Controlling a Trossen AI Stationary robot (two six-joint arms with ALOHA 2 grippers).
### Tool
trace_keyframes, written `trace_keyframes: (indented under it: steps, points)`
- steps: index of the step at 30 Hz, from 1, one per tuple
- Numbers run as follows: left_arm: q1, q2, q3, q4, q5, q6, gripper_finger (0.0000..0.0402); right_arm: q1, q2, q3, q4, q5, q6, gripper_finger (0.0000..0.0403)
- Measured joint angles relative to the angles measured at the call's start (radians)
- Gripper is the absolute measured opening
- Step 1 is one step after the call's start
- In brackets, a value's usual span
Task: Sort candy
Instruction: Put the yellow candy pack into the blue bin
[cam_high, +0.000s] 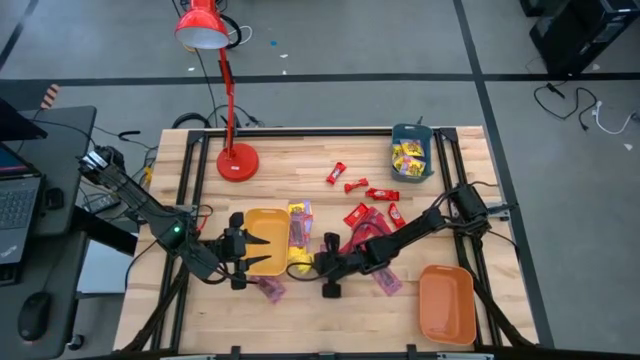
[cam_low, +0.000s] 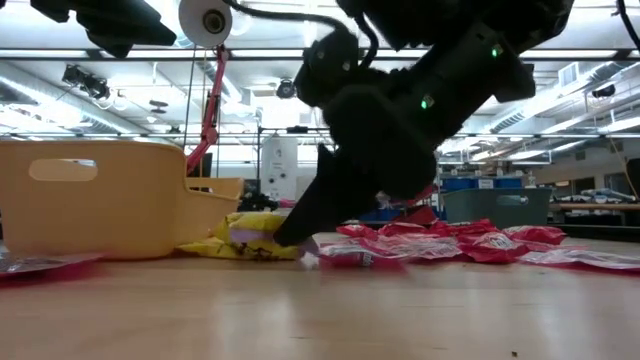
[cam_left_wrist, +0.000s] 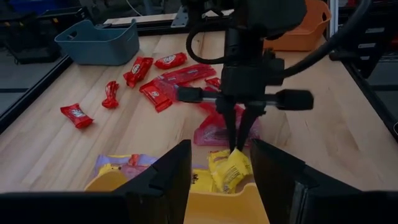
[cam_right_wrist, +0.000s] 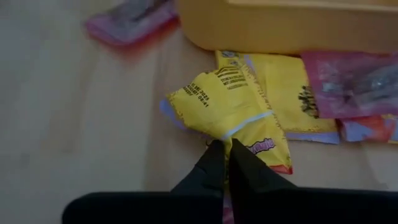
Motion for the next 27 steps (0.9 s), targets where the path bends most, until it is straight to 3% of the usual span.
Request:
trace_keyframes:
  steps: [5, 13, 19, 27]
  points:
    - [0.0, 0.023, 0.0, 0.04, 0.0, 0.021, 0.0168, -0.001, -0.086, -0.001, -0.001, -0.074, 0.009, 0.0002]
    - [0.0, 0.125, 0.0, 0.224, 0.007, 0.209, 0.0168, -0.015, -0.23, 0.0, 0.009, -0.35, 0.015, 0.0001]
    - [0.001, 0.175, 0.0, 0.377, 0.083, 0.339, 0.0168, -0.015, -0.266, 0.0, 0.164, -0.535, 0.041, 0.0]
    - [0.0, 0.227, 0.0, 0.551, 0.19, 0.435, 0.0168, -0.035, -0.265, 0.0, 0.29, -0.565, 0.043, 0.0]
